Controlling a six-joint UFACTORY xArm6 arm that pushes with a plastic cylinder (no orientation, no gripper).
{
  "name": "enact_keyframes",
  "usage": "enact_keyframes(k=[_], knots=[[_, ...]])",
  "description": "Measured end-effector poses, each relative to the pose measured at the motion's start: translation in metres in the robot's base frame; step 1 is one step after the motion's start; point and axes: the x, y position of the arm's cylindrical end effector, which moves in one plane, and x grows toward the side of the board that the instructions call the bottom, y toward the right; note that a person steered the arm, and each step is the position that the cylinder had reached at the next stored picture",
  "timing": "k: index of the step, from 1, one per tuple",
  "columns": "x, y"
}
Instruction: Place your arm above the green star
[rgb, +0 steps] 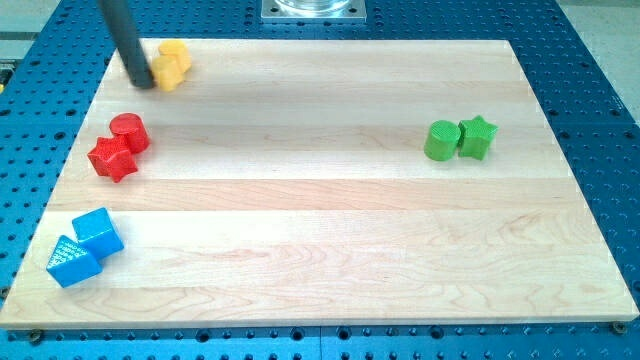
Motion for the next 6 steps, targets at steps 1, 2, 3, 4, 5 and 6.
enact_keyframes(k=[1,2,3,4,5,6], knots=[[-0.004,0.054],[-0.013,0.106],[0.015,0.109],[0.027,0.133],[0.043,0.187],[0.027,0.304]])
